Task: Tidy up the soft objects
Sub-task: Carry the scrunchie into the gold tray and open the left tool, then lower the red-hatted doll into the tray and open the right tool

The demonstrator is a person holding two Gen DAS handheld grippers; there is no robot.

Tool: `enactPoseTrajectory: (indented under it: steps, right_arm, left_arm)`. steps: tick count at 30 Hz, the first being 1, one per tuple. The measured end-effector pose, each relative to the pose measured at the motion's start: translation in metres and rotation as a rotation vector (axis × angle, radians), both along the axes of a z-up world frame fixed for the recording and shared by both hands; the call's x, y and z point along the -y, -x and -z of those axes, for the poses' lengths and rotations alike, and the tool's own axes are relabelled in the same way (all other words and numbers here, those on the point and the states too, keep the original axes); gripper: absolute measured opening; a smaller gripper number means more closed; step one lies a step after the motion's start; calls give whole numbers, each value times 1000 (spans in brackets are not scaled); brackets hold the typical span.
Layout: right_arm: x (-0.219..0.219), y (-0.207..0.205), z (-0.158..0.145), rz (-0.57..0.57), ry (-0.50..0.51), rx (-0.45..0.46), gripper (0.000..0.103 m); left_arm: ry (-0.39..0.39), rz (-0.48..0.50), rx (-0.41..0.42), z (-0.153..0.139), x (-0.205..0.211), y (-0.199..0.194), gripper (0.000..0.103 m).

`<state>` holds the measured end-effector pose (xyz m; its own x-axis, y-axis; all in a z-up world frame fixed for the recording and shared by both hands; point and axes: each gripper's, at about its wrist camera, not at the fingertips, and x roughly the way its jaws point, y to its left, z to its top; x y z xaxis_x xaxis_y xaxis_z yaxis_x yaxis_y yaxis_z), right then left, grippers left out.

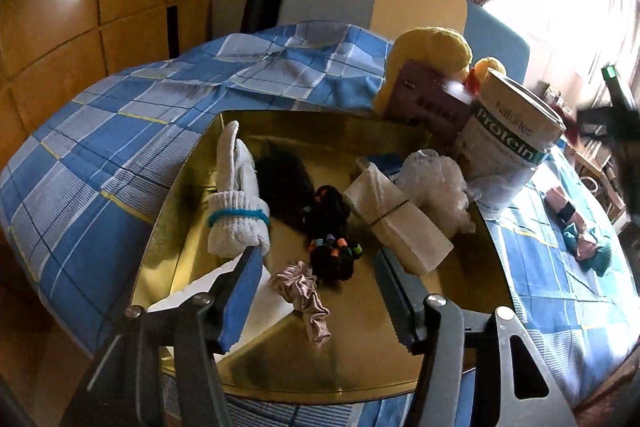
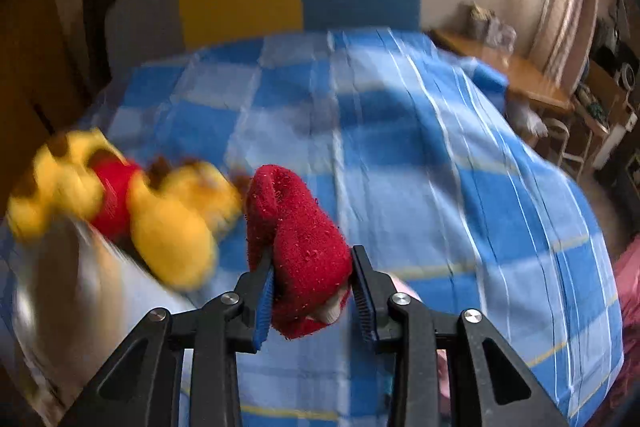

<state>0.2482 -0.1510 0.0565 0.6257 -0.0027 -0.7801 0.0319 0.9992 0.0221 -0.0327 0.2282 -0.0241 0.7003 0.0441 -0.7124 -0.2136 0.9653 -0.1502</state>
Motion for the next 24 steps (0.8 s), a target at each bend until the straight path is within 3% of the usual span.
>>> enactPoseTrajectory:
  steps: [5, 12, 17, 24]
  right_arm:
    - [-75, -31, -46, -97, -5, 69, 34]
    - [-172, -34, -65, -296, -46, 112, 34]
    - [-222, 6, -55, -533, -65, 105, 34]
    - [-249, 93, -2, -766, -69, -4, 34]
  left_arm:
    - [5, -13, 6, -1, -4, 2, 61]
    - [11, -38, 7, 0, -13, 7, 62]
    - [9, -72, 19, -3, -23, 11, 65]
    - [6, -120, 22, -7, -33, 15, 68]
